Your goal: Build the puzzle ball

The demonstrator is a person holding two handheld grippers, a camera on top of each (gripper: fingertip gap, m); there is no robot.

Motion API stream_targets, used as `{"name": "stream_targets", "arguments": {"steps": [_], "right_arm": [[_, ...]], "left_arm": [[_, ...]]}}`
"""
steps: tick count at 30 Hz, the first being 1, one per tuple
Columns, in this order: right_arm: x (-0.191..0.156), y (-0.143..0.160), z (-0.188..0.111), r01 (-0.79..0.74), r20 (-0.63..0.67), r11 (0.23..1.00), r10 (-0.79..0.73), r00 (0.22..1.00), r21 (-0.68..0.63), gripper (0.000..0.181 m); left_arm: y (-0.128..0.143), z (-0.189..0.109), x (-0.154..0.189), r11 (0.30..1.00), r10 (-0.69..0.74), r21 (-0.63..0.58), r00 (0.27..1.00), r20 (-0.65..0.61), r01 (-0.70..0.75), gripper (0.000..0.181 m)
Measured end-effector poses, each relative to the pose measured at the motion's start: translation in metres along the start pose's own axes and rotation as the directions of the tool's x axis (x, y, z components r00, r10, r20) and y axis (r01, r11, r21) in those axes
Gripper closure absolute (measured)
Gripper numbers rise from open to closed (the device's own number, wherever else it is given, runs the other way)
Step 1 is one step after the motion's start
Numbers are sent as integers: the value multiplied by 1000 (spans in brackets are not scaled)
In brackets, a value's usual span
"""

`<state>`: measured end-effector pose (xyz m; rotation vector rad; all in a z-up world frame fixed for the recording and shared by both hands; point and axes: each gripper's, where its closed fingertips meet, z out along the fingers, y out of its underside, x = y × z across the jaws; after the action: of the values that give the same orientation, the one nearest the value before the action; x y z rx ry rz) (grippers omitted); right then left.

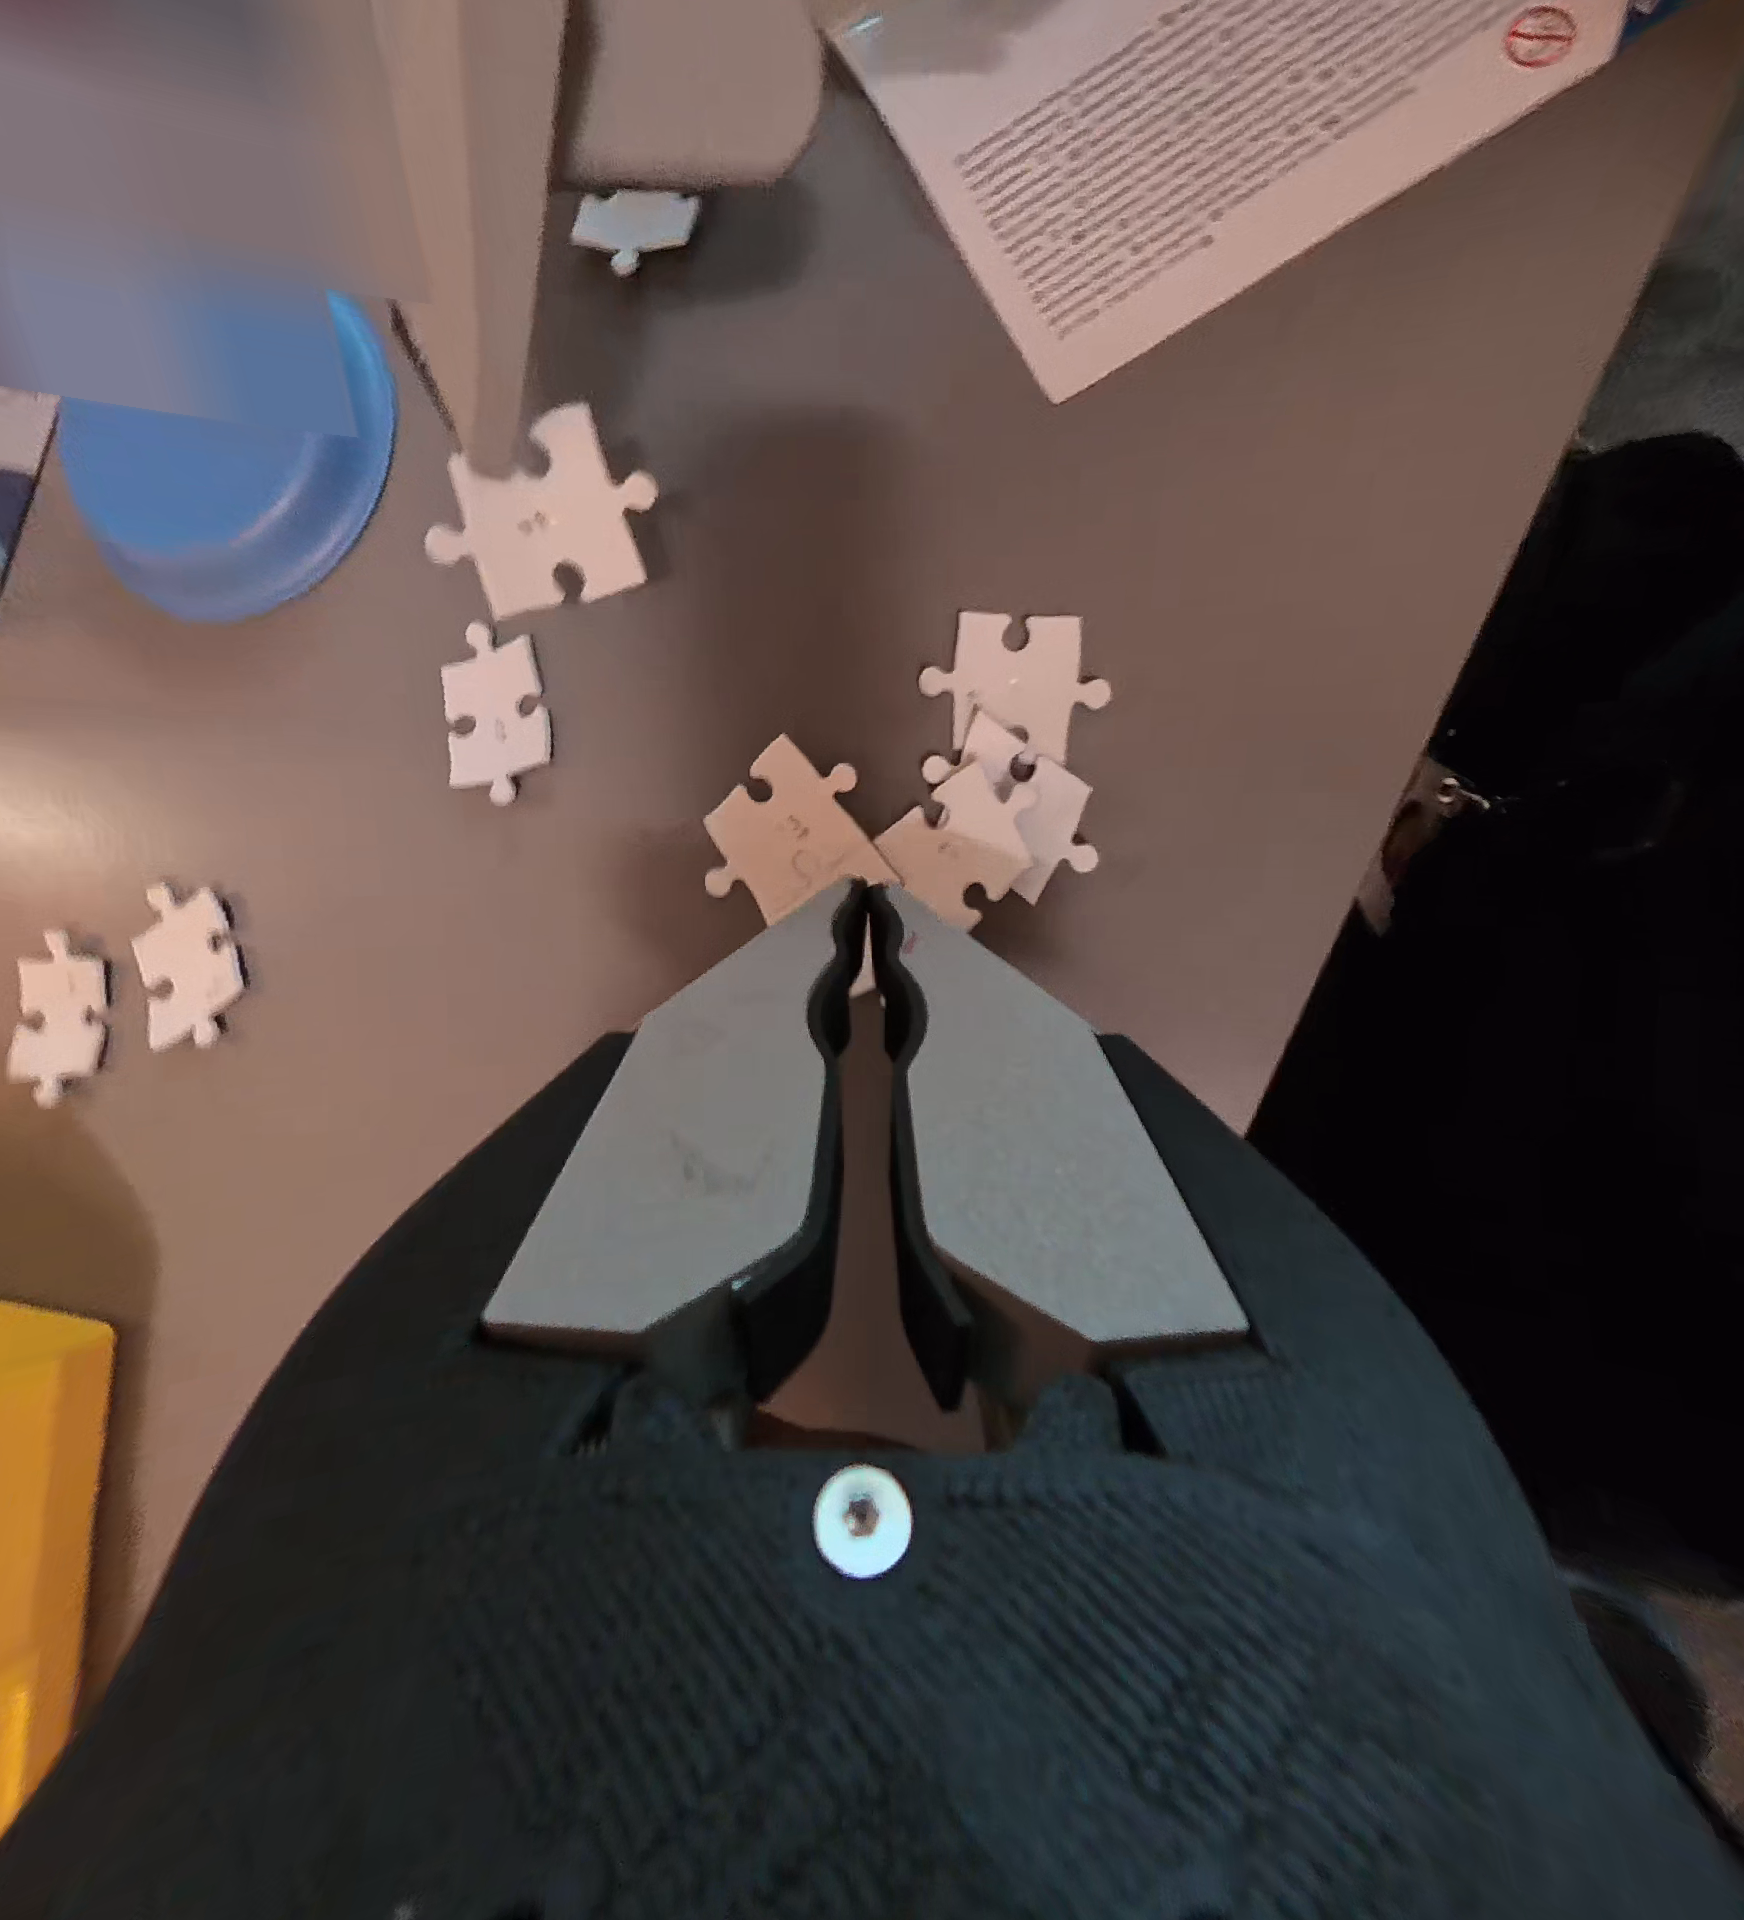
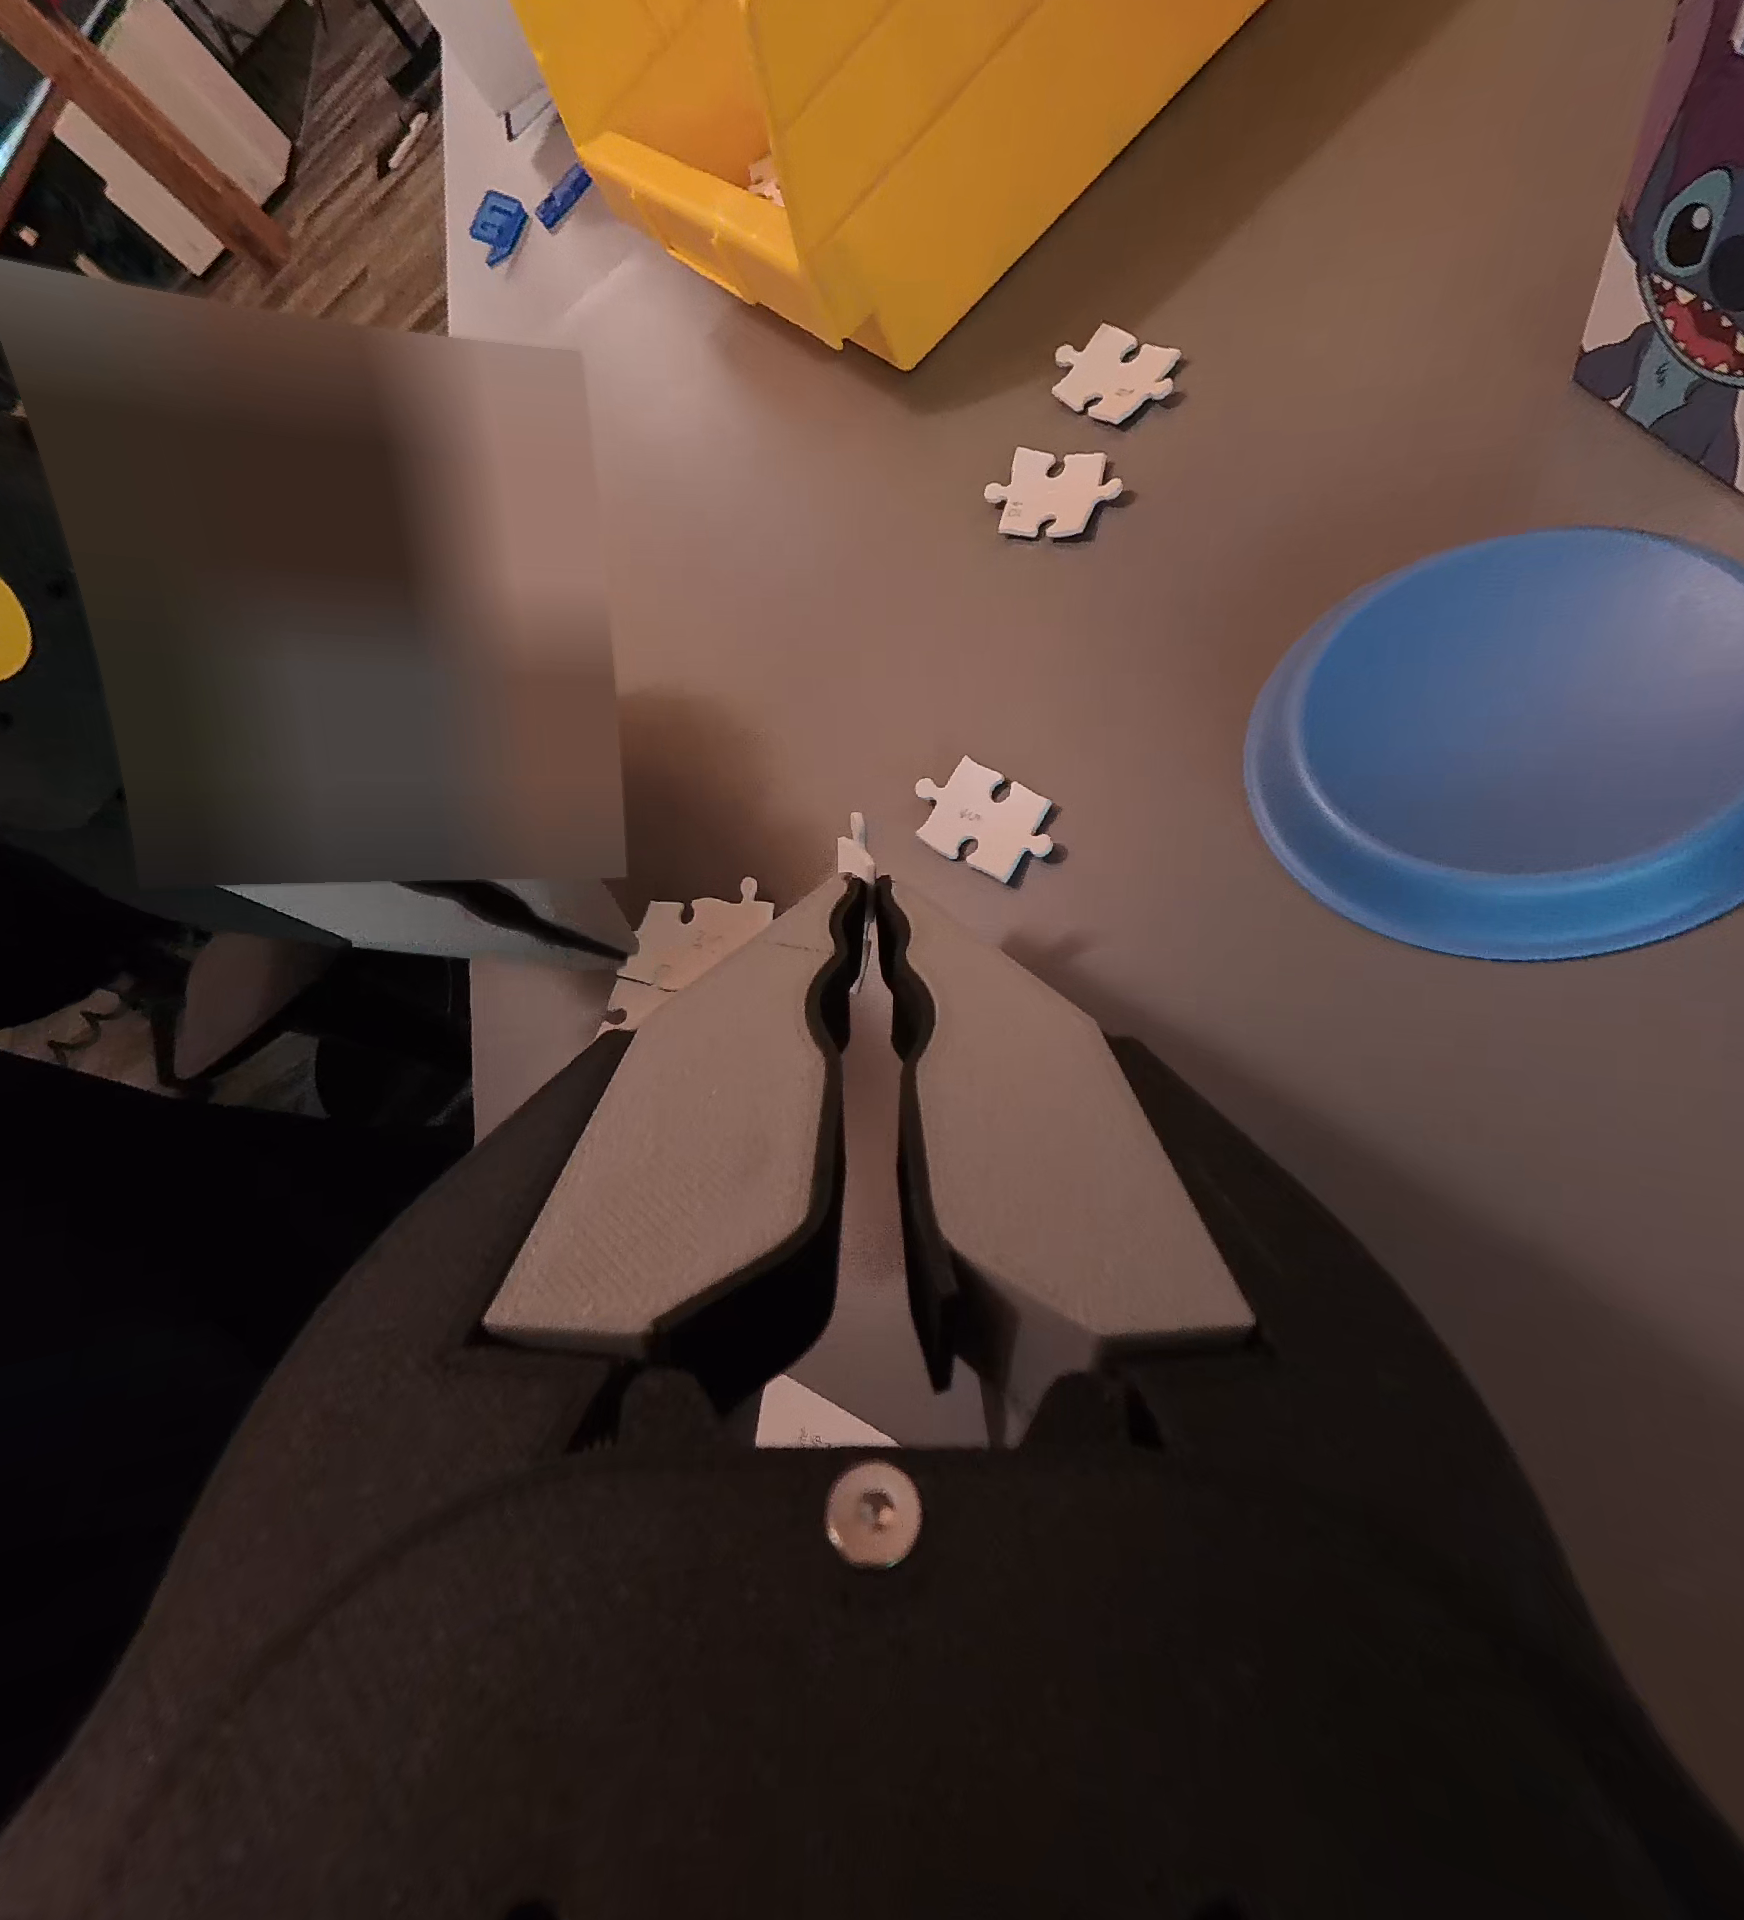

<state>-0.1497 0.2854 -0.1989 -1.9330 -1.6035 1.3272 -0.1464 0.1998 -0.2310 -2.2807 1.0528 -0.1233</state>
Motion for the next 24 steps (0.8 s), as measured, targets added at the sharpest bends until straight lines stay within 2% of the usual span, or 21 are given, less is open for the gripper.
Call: {"name": "stream_targets", "arguments": {"steps": [7,15,20,24], "right_arm": [[0,-3,-4,0,-2,1000,0,1000,18,181],[-3,-5,-8,13,-3,1000,-13,1000,24,181],[-3,-6,-9,14,-5,1000,-14,1000,28,181],[-4,-7,-10,16,-6,999,-16,1000,33,181]], "left_arm": [[5,15,-2,988,113,-91,989,-97,-122,181],[4,15,-4,981,140,-121,985,-96,-151,181],[5,16,3,978,150,-124,978,-145,-168,181],[4,16,3,983,116,-125,981,-157,-136,181]]}}
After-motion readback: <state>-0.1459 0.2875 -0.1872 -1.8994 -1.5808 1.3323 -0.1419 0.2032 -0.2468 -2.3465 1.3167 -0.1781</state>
